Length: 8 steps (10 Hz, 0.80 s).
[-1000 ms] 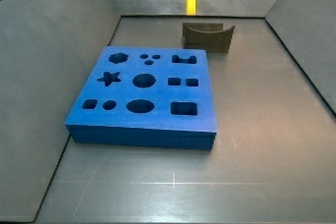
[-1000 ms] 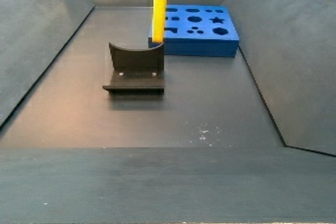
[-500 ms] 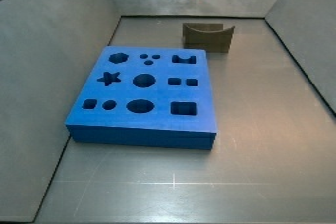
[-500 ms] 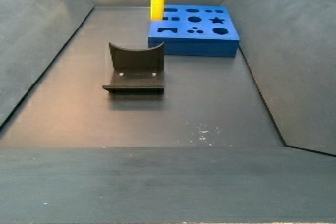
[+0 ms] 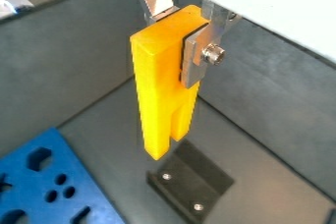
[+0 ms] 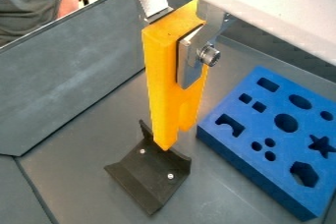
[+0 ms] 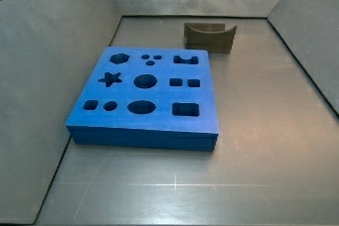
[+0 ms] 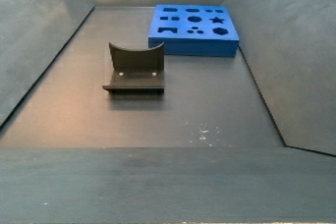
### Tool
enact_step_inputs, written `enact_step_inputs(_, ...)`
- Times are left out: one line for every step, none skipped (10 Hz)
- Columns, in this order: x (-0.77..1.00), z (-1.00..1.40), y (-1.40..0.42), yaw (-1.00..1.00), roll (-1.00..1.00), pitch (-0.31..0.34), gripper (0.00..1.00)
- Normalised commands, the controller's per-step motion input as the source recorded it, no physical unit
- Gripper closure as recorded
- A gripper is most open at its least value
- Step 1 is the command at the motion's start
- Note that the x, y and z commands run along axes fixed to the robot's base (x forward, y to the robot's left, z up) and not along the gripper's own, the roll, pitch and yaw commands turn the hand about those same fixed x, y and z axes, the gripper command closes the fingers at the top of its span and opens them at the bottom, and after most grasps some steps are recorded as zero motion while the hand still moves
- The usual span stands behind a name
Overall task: Pick up the double-square object. Move up. Move to above the board. Insert the double-square object.
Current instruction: Move to above the board.
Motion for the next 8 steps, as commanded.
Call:
enact_step_inputs(-0.18, 0.0, -1.0, -0.02, 0.03, 0.578, 1.0)
enact_step_inputs(-0.17, 0.01, -1.0, 0.0, 0.05, 0.417, 1.0)
enact_step_inputs(-0.17, 0.01, -1.0, 0.0, 0.01, 0.308, 1.0)
enact_step_inputs(-0.16, 0.01, -1.0, 0.01, 0.01, 0.189, 1.0)
enact_step_inputs(-0.16, 0.01, -1.0, 0.02, 0.0, 0.143, 1.0)
enact_step_inputs(-0.15, 0.02, -1.0, 0.01, 0.0, 0.102, 1.0)
enact_step_inputs(-0.15, 0.02, -1.0, 0.01, 0.0, 0.092, 1.0)
enact_step_inputs(-0.14, 0.03, -1.0, 0.01, 0.0, 0.079, 1.0)
